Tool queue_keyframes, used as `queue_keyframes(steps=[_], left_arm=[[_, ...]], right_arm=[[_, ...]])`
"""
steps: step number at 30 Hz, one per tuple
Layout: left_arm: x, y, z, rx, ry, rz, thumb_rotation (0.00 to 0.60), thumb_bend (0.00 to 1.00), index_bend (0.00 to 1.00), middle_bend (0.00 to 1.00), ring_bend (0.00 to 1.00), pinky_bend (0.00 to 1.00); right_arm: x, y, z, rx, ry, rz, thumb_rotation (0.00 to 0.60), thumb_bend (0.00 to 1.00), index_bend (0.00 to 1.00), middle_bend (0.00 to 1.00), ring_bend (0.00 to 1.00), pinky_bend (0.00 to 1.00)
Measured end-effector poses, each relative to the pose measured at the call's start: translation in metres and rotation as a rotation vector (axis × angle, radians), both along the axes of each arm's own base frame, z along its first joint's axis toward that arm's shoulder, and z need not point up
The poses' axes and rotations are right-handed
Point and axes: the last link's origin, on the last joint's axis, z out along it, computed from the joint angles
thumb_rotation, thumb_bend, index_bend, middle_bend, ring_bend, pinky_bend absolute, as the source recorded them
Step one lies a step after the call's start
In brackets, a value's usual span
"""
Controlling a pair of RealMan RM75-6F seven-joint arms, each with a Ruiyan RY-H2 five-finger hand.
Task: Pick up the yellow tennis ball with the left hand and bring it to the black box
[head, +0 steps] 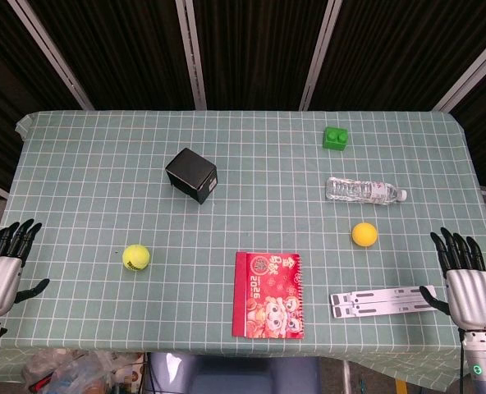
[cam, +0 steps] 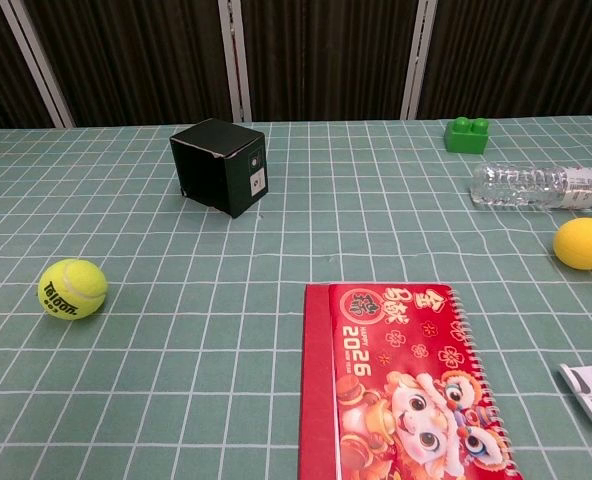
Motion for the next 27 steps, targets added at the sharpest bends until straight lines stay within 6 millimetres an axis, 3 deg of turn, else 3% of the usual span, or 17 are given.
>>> queue_keyframes(steps=[5, 8, 10, 12, 18, 23, 27], left_arm=[[0.002, -0.002, -0.006, -0.034, -0.004, -0.003, 0.600, 0.13, 0.00, 0.04, 0.00, 0.08], [0.007, -0.003, -0.010, -0.059, -0.006, -0.029, 0.600, 0.13, 0.02, 0.17, 0.05, 0.13], [0.012, -0.004, -0.015, -0.091, -0.008, -0.057, 0.600, 0.14, 0.10, 0.34, 0.18, 0.27], [0.016, -0.005, -0.021, -0.138, -0.004, -0.090, 0.600, 0.15, 0.19, 0.45, 0.28, 0.41], [0.027, -0.012, -0.040, -0.286, 0.051, -0.182, 0.600, 0.15, 0.27, 0.59, 0.46, 0.61], [0.026, -0.023, -0.057, -0.423, 0.109, -0.216, 0.599, 0.16, 0.36, 0.66, 0.52, 0.63], [0.021, -0.018, -0.069, -0.486, 0.130, -0.204, 0.596, 0.16, 0.37, 0.67, 0.52, 0.63]], right_arm=[[0.001, 0.000, 0.000, -0.002, -0.008, 0.008, 0.600, 0.23, 0.00, 0.00, 0.00, 0.00], [0.001, 0.001, 0.001, -0.002, -0.012, 0.007, 0.600, 0.24, 0.00, 0.00, 0.00, 0.00], [0.001, 0.001, 0.002, -0.001, -0.020, 0.007, 0.600, 0.24, 0.00, 0.00, 0.00, 0.00], [0.001, 0.001, 0.002, 0.003, -0.018, 0.008, 0.600, 0.24, 0.00, 0.00, 0.00, 0.00], [0.001, 0.001, 0.000, 0.015, -0.018, 0.007, 0.600, 0.24, 0.00, 0.00, 0.00, 0.00], [0.002, 0.003, -0.001, 0.025, -0.022, 0.015, 0.600, 0.23, 0.00, 0.00, 0.00, 0.00], [0.002, 0.003, 0.001, 0.030, -0.027, 0.016, 0.600, 0.23, 0.00, 0.00, 0.00, 0.00]])
